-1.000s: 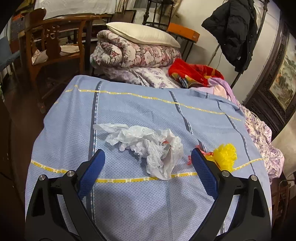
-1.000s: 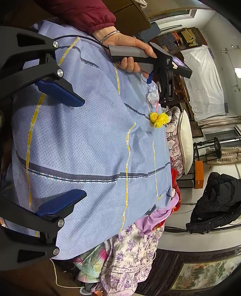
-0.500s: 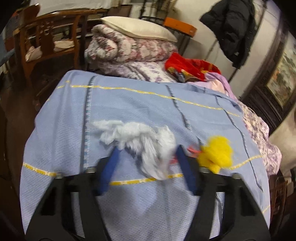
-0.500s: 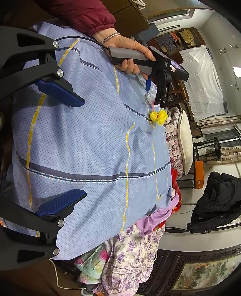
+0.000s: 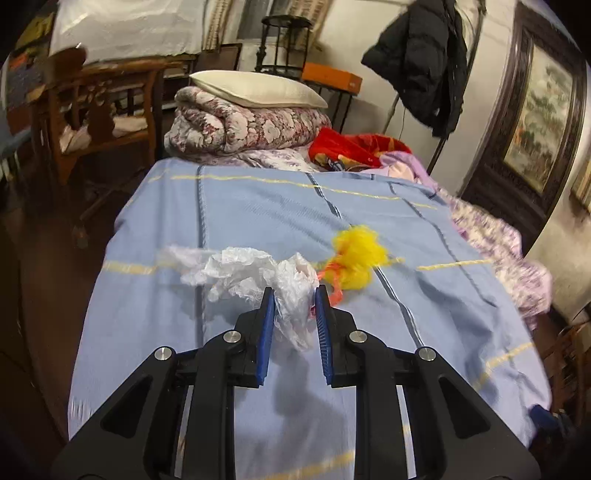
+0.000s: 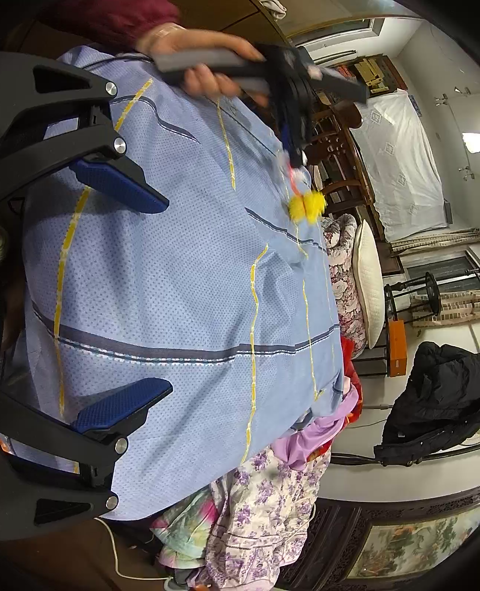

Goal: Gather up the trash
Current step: 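Grasp the crumpled white plastic bag with the left tool, then grasp the yellow yarn ball with the right tool while the left tool holds the bag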

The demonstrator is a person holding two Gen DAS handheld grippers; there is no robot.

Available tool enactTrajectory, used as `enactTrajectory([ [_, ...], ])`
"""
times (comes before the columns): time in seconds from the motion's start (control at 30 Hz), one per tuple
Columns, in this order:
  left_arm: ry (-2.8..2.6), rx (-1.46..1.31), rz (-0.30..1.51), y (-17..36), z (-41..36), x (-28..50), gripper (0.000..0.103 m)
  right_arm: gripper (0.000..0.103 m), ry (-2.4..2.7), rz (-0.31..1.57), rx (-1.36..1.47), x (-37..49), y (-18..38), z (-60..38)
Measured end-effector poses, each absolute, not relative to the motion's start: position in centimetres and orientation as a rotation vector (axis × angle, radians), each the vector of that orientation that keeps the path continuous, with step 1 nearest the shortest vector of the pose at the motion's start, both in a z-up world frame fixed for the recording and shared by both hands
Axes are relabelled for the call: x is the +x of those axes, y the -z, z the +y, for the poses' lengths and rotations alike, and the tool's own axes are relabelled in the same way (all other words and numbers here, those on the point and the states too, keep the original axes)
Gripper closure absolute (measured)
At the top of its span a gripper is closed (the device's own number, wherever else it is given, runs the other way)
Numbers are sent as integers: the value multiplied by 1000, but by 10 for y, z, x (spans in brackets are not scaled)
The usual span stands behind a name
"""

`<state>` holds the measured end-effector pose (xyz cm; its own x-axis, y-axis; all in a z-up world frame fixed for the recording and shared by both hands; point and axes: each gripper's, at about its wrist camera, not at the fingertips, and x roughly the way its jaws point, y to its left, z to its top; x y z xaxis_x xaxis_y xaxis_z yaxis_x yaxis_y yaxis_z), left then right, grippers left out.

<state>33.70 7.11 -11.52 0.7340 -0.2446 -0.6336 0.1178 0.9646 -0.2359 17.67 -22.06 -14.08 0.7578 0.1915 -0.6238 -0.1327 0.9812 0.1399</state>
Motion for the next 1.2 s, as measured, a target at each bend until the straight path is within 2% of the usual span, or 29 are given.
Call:
enactTrajectory([
  [0.57,184,-280,765,120,93,307,78,13,-157,699,65,178,140,-214],
  [0.73,143,-283,769,120,100,294,78,21,-191,679,92,182,121,-208],
  [0.93,139,-316,807,133,110,281,78,22,-341,647,42,241,74,-154],
  [1.1,99,-282,795,134,106,274,78,32,-424,691,40,299,66,-105],
  [1.2,92,-286,789,134,107,272,78,36,-446,784,54,338,77,-80],
])
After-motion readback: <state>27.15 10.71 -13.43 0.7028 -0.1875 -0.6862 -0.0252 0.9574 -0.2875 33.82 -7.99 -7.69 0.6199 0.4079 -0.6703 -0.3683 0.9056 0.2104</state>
